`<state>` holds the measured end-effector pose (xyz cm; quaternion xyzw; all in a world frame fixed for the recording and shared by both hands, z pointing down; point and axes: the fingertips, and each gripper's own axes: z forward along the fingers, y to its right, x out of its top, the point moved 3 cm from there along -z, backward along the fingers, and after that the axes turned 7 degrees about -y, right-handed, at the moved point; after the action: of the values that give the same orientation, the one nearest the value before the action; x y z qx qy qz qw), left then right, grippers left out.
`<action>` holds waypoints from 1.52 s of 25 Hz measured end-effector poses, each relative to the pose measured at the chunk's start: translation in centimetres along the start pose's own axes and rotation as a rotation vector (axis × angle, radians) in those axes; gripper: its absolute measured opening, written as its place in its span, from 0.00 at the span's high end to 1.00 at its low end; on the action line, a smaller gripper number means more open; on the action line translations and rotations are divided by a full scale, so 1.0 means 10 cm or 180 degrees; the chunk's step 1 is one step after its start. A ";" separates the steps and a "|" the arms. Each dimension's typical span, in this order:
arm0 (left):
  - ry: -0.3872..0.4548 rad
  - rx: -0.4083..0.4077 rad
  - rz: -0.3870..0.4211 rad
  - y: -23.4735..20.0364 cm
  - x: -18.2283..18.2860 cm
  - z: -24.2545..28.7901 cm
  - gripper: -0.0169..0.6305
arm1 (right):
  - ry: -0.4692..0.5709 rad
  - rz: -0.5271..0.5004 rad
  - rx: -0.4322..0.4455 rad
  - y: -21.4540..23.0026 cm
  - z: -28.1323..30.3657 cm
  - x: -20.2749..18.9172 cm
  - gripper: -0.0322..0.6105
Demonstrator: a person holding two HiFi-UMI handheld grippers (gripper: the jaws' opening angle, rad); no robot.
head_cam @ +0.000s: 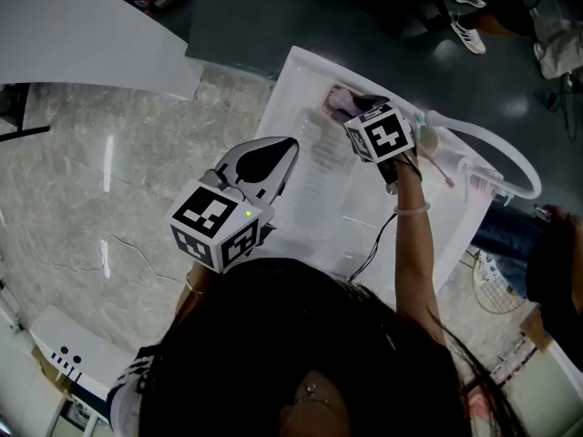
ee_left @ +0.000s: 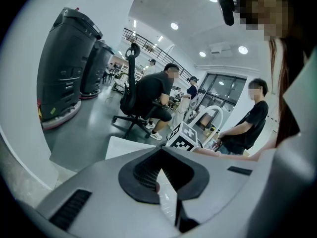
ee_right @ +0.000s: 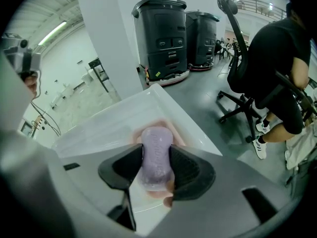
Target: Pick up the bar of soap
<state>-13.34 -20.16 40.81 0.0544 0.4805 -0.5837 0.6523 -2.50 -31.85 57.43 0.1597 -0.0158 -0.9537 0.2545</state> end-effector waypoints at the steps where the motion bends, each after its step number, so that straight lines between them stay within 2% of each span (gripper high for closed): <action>1: -0.0002 0.0000 0.0004 0.01 0.00 0.00 0.96 | -0.0013 -0.0013 -0.0008 0.00 0.00 -0.01 0.66; 15: 0.0005 -0.0022 0.0010 0.03 0.01 0.00 0.96 | -0.0294 -0.0166 0.0081 -0.02 0.06 -0.07 0.66; 24: -0.0006 -0.0023 0.0001 0.01 0.00 0.02 0.96 | -0.0460 -0.0186 -0.0063 -0.01 0.13 -0.07 0.65; 30: 0.0002 -0.0034 0.0016 0.01 0.02 0.00 0.96 | -0.0281 -0.0131 -0.0211 -0.01 0.10 -0.06 0.65; 38: 0.0020 -0.0062 0.0100 0.14 0.03 -0.06 0.96 | -0.0085 -0.0020 -0.0176 -0.03 -0.05 -0.09 0.65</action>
<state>-12.61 -19.57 39.63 0.0574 0.4874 -0.5685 0.6603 -1.80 -31.12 57.22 0.1399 0.0078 -0.9566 0.2556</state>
